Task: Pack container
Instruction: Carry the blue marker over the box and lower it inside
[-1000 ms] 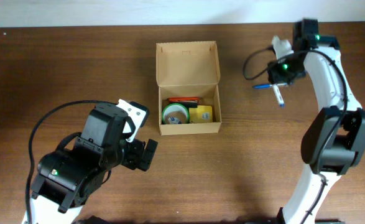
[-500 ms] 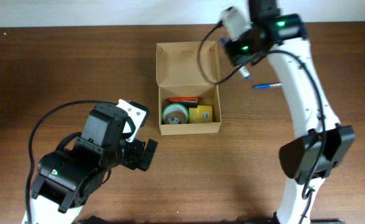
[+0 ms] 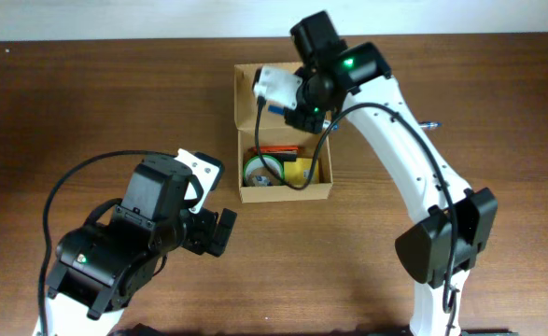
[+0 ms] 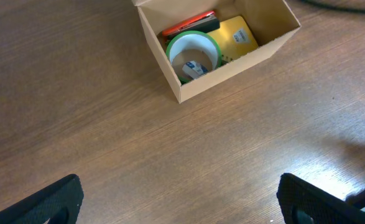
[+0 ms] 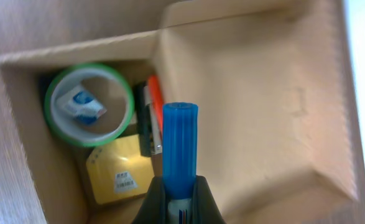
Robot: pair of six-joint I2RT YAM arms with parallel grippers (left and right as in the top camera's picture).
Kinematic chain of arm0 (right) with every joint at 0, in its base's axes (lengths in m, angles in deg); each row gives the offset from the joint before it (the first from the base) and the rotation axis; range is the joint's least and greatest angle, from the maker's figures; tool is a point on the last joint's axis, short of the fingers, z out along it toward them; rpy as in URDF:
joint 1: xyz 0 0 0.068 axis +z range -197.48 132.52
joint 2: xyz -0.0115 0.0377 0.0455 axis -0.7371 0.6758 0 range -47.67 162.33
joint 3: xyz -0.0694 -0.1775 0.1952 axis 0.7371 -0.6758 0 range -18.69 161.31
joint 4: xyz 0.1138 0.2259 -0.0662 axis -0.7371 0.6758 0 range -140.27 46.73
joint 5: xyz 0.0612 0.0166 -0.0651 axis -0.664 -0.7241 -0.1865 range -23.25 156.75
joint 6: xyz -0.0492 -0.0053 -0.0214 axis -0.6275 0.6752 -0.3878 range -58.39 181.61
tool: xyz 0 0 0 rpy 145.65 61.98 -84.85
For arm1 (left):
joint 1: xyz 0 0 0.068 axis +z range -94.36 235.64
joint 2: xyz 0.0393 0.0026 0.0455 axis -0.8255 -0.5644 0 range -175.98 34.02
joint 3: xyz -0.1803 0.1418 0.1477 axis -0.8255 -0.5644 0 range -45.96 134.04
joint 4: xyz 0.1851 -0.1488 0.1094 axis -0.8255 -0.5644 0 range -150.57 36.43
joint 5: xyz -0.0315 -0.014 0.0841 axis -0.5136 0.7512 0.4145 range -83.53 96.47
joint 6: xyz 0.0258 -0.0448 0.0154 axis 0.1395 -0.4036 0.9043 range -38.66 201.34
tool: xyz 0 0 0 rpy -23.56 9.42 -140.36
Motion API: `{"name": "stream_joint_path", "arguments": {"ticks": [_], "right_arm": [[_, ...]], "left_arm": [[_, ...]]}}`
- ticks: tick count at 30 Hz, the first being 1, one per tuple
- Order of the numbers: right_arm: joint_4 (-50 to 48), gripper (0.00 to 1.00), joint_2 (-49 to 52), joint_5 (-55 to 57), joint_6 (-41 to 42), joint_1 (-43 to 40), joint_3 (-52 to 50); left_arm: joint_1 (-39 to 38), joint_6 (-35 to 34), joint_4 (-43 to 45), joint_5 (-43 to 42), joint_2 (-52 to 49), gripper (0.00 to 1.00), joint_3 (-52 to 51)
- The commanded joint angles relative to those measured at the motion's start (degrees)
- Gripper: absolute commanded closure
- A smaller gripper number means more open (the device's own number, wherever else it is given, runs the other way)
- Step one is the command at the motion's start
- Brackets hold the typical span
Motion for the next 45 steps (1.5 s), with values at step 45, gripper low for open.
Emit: {"name": "stream_joint_path", "arguments": {"ticks": [45], "right_arm": [[-23.0, 0.78, 4.0, 1.1, -14.8, 4.6, -18.0]], "left_arm": [[0.1, 0.9, 0.2, -0.9, 0.7, 0.00, 1.0]]}}
